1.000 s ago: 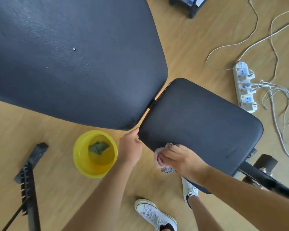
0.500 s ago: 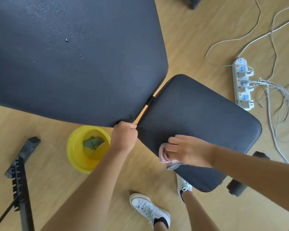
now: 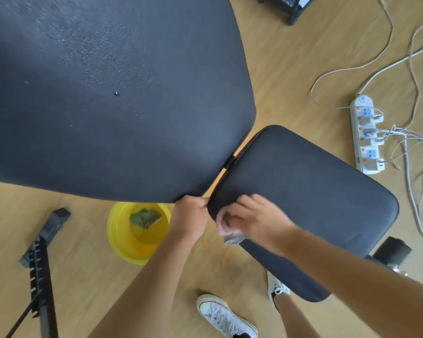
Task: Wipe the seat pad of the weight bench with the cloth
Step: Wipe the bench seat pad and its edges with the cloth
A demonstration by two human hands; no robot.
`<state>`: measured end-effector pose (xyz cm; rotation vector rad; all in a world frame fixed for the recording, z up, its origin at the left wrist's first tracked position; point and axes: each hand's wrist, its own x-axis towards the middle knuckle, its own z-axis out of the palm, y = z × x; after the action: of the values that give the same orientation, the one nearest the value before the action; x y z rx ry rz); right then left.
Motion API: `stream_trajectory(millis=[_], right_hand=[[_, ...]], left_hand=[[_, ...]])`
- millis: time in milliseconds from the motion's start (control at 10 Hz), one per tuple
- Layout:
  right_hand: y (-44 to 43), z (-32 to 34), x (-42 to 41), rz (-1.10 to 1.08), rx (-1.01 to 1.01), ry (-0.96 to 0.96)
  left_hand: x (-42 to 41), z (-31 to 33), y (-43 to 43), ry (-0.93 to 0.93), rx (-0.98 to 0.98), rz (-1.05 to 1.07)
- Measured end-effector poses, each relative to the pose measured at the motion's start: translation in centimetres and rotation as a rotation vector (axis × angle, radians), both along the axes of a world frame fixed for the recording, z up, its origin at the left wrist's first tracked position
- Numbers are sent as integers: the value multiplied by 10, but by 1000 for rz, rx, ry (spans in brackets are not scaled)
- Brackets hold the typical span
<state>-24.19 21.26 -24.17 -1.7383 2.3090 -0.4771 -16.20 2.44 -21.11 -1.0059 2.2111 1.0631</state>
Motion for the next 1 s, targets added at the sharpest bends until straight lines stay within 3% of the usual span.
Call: stream_trajectory(millis=[100, 200, 300, 400, 500, 600, 700, 800, 900, 1000], right_hand=[[9, 7, -86, -582, -21, 97], [-21, 20, -86, -903, -36, -90], [-25, 19, -33, -435, -67, -288], [19, 15, -31, 86, 16, -24], [85, 14, -87, -301, -44, 37], [121, 20, -67, -1002, 3, -61], [121, 31, 36, -825, 5, -301], [155, 41, 59, -69, 43, -248], [206, 24, -4, -163, -17, -92], [214, 19, -25, -1038, -64, -140]], left_hand=[[-12, 2, 3, -83, 27, 95], [-21, -1, 3, -178, 51, 245], [-19, -6, -2, -193, 93, 269], [-12, -15, -9, -186, 141, 257], [-12, -14, -11, -208, 147, 232], [-14, -7, -7, -208, 107, 231], [-15, 4, -1, -214, 75, 202], [-17, 5, 5, -243, 57, 208], [-22, 4, 12, -239, -16, 261], [-23, 0, 12, -253, -10, 347]])
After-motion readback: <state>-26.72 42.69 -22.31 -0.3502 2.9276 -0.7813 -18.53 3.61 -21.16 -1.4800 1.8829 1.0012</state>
